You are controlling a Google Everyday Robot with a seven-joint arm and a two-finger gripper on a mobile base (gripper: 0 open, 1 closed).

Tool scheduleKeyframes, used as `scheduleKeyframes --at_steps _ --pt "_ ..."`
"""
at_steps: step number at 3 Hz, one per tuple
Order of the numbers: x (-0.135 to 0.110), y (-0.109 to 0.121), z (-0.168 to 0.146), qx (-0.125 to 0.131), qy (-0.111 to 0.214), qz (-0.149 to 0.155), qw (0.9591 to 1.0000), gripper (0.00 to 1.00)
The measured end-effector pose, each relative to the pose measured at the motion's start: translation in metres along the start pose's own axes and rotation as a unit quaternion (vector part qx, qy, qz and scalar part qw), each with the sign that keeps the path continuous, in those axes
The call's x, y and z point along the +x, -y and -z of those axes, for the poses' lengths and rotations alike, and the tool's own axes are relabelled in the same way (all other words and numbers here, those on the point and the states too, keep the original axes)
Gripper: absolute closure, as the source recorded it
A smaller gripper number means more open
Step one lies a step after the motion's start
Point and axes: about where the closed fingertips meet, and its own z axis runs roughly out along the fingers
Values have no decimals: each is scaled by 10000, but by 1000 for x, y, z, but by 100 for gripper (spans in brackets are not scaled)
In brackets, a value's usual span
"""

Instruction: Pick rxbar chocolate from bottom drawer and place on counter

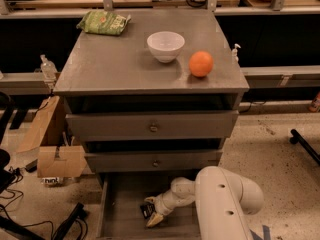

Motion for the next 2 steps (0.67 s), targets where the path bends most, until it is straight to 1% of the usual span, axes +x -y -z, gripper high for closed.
scheduleKeyframes --at_steps 1,2 --pt "0 -2 -2 -18 7 -3 10000 63" --pt "-2 -2 -1 -20 7 -3 10000 94"
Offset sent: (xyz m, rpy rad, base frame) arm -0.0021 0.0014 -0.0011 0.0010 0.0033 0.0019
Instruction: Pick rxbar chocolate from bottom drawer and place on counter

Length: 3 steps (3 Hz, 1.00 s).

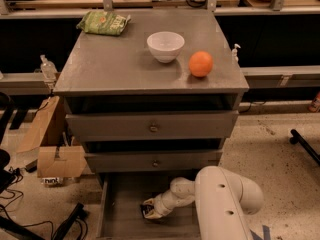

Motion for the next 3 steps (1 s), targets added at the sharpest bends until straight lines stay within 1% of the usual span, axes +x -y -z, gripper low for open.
scheduleKeyframes --at_steps 1,2,3 --pt "0 0 0 0 0 0 10000 100" --pt "0 0 0 0 0 0 10000 100" --pt "-18 -4 13 11 -66 35 10000 100"
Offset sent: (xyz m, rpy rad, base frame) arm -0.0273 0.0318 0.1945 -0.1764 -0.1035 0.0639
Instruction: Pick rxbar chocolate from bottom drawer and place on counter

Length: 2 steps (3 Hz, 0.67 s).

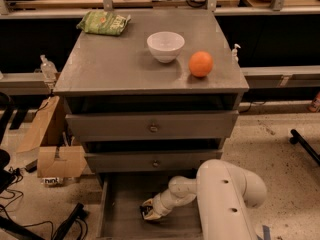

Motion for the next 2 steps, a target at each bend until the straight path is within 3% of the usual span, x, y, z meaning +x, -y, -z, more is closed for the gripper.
scheduleKeyframes --at_steps 1,2 --pt "-54 24 44 512 -153 -92 9985 100" --pt "-147 45 93 1169 -242 -511 9915 100"
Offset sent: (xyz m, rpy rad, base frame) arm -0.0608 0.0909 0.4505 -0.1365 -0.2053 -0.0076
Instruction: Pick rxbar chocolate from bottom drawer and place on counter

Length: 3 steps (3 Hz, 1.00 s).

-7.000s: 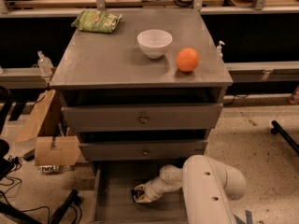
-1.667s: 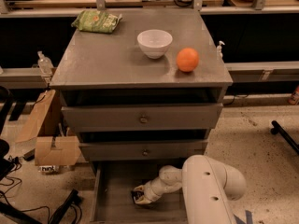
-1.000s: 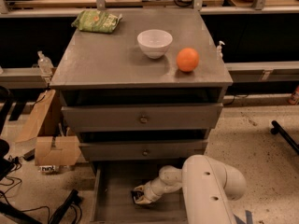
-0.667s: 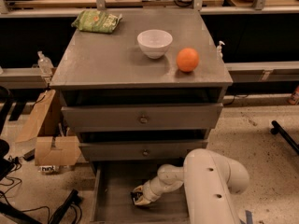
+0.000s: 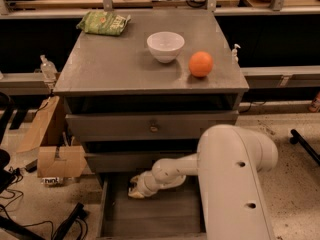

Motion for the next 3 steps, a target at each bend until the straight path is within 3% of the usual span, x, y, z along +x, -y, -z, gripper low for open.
scheduleKeyframes --at_steps 1,2,3 --pt "-63 -13 31 145 -100 -383 9991 100" --pt "-121 -73 88 -22 -393 -947 9947 100" --pt "-122 -71 86 -24 -383 -952 9947 100"
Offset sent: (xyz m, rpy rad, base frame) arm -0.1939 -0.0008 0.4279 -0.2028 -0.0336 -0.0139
